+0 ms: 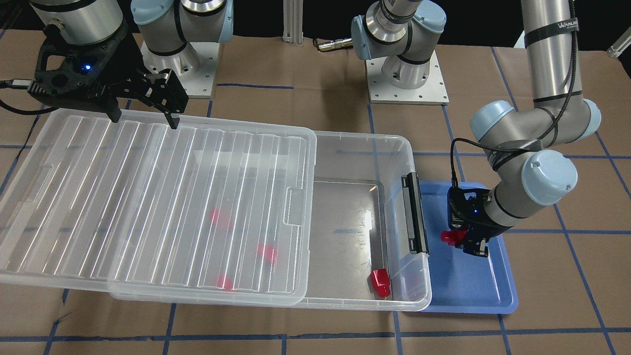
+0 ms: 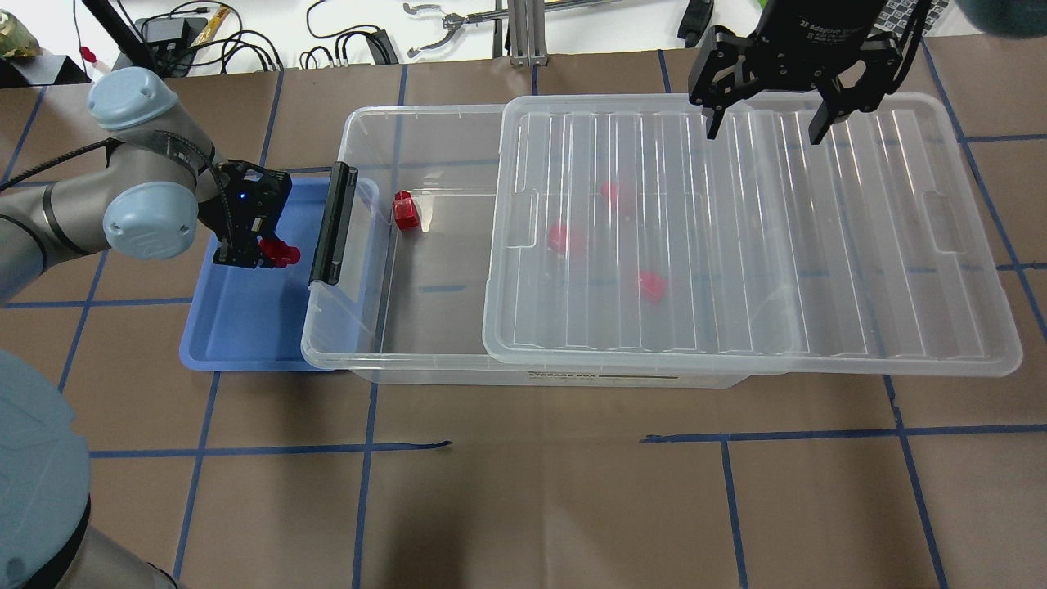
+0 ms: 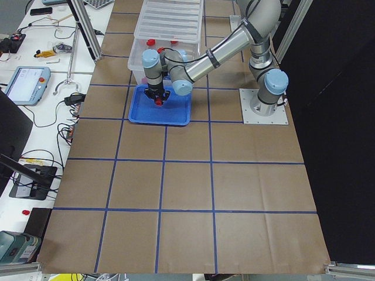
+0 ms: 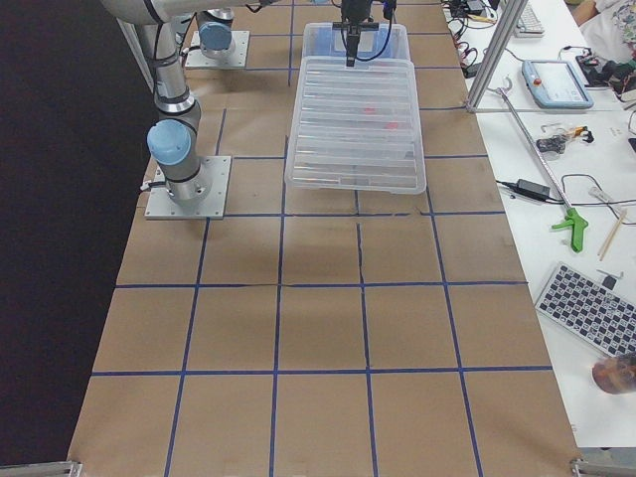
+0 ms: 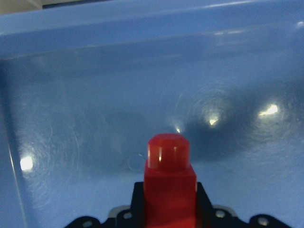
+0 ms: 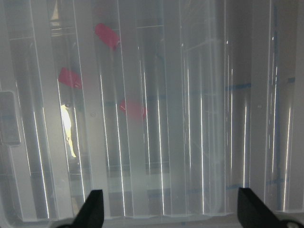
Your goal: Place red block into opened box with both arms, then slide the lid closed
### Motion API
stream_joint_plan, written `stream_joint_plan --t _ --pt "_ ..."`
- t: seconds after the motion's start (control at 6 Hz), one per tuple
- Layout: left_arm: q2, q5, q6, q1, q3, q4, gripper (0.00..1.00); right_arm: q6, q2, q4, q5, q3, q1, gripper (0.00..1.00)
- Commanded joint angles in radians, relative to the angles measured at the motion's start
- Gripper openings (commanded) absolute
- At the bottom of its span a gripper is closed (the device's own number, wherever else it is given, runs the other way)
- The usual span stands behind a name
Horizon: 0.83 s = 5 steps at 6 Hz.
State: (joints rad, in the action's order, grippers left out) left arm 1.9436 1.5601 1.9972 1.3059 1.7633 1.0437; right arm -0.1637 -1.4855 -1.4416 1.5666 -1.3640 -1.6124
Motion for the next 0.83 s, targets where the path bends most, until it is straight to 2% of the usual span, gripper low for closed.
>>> stream_joint_plan --t 0.0,0.33,0.5,0.67 --pt "-0.098 -0.029 -0.015 0.004 -0.062 0.187 0.16 0.001 0.001 0.0 0.021 -0.003 0.0 1.0" --pt "-0.191 -0.081 -0.102 0.087 -0.196 0.446 0.17 0.001 0.001 0.001 0.021 -0.003 0.0 1.0" --pt "-0.181 -0.083 -0.17 0.12 -0.244 0.517 0.17 0.001 0.001 0.001 0.021 -0.003 0.0 1.0" --pt "-0.152 -0.084 -0.251 0.197 -0.264 0.51 0.17 0.001 0.001 0.001 0.021 -0.003 0.0 1.0"
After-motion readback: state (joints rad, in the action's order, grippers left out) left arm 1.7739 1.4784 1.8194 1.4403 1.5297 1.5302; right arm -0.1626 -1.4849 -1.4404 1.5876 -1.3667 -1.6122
